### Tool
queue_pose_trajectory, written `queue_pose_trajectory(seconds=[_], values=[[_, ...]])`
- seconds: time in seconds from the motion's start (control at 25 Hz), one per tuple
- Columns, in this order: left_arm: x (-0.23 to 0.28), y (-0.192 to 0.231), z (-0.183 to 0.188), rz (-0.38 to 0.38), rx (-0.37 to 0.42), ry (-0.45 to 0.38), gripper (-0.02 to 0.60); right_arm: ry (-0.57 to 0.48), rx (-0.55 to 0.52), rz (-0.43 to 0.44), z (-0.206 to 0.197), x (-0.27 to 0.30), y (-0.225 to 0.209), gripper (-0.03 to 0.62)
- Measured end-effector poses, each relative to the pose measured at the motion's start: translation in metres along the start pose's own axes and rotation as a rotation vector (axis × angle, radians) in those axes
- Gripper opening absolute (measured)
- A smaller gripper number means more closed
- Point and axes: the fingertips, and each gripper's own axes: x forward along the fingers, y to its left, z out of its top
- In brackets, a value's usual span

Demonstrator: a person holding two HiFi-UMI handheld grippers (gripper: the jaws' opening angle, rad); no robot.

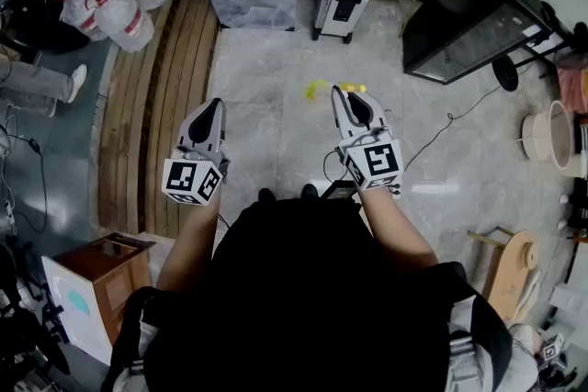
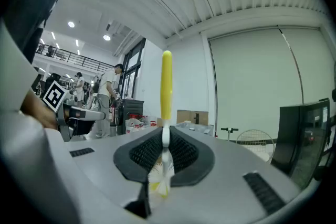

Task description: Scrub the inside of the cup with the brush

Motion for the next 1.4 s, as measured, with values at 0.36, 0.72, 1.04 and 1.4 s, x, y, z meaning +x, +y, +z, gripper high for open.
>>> queue_pose_trajectory(seconds=[0.36, 0.72, 1.04, 1.4], values=[[0.016, -0.018, -0.001, -0.012, -0.019, 0.011, 0.015, -0.034, 0.021, 0.044, 0.006, -0.007, -0.011, 0.046], [0.03, -0.038, -0.012, -0.023, -0.024, 0.017, 0.015, -0.04, 0.042, 0.072, 0.0, -0.016, -0.034, 0.046], [0.061, -0.065, -0.01, -0.026, -0.056, -0.003, 0.014, -0.071, 0.101, 0.107, -0.002, -0.02, -0.069, 0.046], [0.102, -0.043, -0.01, 0.027, -0.028, 0.007, 0.015, -0.095, 0.107, 0.188, 0.005, 0.031, -0.085, 0.046]])
